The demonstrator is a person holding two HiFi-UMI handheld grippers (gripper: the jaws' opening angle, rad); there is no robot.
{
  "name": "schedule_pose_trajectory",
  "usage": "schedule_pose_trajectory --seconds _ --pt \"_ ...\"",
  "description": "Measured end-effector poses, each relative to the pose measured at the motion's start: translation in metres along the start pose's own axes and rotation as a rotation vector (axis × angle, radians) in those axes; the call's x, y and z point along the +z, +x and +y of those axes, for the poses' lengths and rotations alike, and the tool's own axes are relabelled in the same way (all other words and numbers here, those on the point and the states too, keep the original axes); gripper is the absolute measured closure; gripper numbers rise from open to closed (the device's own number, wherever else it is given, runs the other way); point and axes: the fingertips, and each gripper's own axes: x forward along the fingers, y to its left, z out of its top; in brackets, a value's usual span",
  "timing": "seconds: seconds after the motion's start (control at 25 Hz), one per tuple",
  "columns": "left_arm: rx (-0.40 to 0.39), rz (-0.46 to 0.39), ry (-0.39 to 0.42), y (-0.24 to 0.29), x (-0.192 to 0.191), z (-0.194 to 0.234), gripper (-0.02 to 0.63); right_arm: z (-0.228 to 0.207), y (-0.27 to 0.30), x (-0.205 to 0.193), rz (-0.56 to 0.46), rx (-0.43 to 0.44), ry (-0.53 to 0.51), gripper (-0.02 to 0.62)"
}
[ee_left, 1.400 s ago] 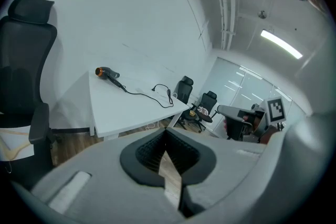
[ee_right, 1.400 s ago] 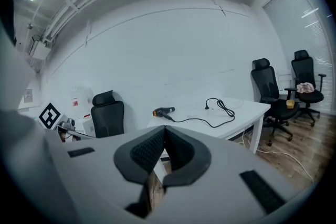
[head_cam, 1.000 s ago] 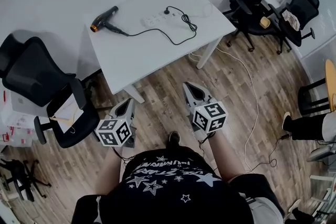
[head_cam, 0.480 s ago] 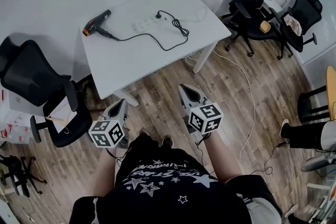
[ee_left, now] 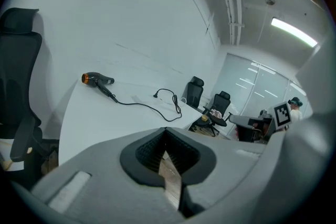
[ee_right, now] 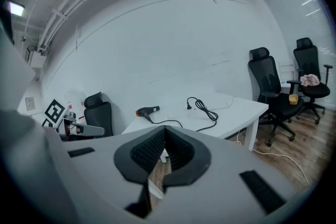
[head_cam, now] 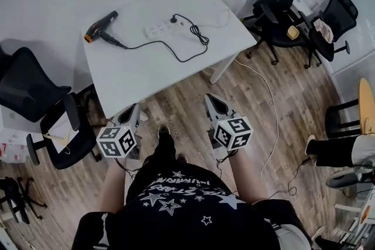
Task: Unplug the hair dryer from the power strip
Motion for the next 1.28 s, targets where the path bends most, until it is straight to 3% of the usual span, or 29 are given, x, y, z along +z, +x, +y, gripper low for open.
schedule_pose_trajectory --seconds 0.4,0.6,1.28 --pt "-0.043 0.001 -0.035 0.075 0.048 0.041 0.598 -0.021 0.089 0.042 0.010 -0.025 -0.015 0.588" --pt "-0.062 -0.003 -0.089 0.106 0.070 0.064 0.598 -0.027 0.127 0.066 -0.001 -0.033 -0.034 0.588" --pt "-0.122 0.059 -0.071 0.158 0.093 0.096 0.598 -0.050 0.173 0.075 0.026 -0.108 -0.013 0.588"
